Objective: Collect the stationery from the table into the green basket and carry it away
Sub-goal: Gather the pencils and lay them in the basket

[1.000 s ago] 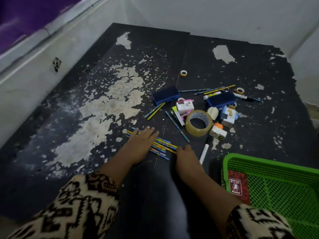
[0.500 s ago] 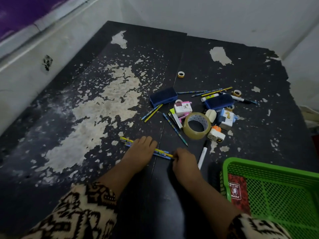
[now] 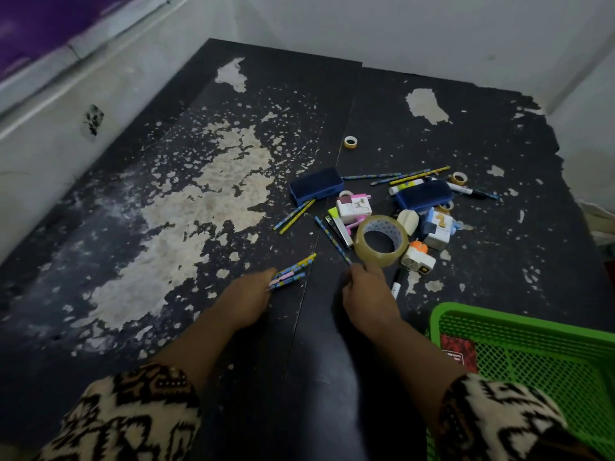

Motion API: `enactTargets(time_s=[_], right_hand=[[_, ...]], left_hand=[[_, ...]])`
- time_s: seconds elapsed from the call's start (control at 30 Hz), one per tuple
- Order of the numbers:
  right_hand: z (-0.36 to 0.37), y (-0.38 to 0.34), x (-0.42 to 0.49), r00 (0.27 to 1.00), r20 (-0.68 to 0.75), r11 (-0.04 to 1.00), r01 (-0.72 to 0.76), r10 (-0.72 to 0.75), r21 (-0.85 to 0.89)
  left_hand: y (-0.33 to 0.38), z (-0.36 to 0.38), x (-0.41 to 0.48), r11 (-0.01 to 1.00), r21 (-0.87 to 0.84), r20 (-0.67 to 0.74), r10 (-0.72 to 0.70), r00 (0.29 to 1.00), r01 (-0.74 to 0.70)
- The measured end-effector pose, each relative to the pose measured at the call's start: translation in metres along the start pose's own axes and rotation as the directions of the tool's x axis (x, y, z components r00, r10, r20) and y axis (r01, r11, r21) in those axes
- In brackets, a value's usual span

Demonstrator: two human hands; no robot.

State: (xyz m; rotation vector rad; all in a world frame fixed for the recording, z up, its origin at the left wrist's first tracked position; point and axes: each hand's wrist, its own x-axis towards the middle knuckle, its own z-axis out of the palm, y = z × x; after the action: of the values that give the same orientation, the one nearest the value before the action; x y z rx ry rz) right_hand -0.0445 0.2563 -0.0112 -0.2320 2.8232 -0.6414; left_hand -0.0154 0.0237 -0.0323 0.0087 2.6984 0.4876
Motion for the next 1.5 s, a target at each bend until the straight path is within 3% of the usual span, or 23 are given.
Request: enactTargets(time_s=[0.2,0.33,0.5,0.6,0.7,0.8,0.93,1.1,1.2,1.33,1.43,1.5], right_hand=[[0.008,-0.002,0.011,0.995,0.083,0.986,0.072,-0.060,-0.153],[0.010,-0.002,0.014,0.992,0.096,0.959,0.109,-0.087,-0.261],[0.014,-0.006,0.011,0.997,0.074,0.980,0.047,-0.033,-0.195],[0.011,-0.008,0.013,0.996,0.081,0.998,-0.037,0.041,-0.047],[0.010,-0.011,0.015,0.977,0.206,0.998,-0.048,0.055,-0.037],[0.019,-0.022,0.018,0.947,0.304,0.993,-0.117,0.104,0.026],[0.030,-0.048,0.019,0.933,0.335,0.904,-0.251,0.132,0.345],[0.037,-0.076,0.013,0.959,0.282,0.842,-0.159,0.008,0.515],[0.041,-0.079,0.010,0.962,0.272,0.818,-0.156,-0.001,0.554],[0.042,-0.080,0.013,0.954,0.299,0.812,-0.154,-0.027,0.564],[0.035,-0.075,0.036,0.982,0.142,0.958,0.082,-0.125,0.274],[0.035,-0.074,0.059,0.969,0.119,0.974,0.206,-0.217,0.094]], left_hand=[[0.003,-0.007,0.003,0.969,-0.235,0.108,-0.052,0.993,0.076],[0.002,-0.009,0.002,0.862,-0.478,0.156,-0.108,0.982,0.170],[0.002,-0.013,0.004,0.545,-0.770,0.261,-0.207,0.943,0.333],[0.004,-0.013,0.005,0.240,-0.901,0.290,-0.285,0.914,0.361],[0.004,-0.013,0.006,-0.013,-0.937,0.337,-0.294,0.894,0.349],[0.007,-0.014,0.005,-0.157,-0.932,0.358,-0.256,0.898,0.327],[0.012,-0.009,0.005,-0.289,-0.921,0.341,-0.271,0.900,0.262],[0.029,-0.012,0.005,-0.440,-0.885,0.297,-0.279,0.913,0.153],[0.030,-0.014,0.005,-0.447,-0.887,0.286,-0.340,0.896,0.114],[0.016,-0.010,0.006,-0.242,-0.959,0.245,-0.456,0.856,0.145],[0.001,-0.009,0.008,-0.146,-0.974,0.224,-0.489,0.843,0.174],[-0.008,-0.011,0.011,-0.130,-0.976,0.217,-0.493,0.842,0.176]])
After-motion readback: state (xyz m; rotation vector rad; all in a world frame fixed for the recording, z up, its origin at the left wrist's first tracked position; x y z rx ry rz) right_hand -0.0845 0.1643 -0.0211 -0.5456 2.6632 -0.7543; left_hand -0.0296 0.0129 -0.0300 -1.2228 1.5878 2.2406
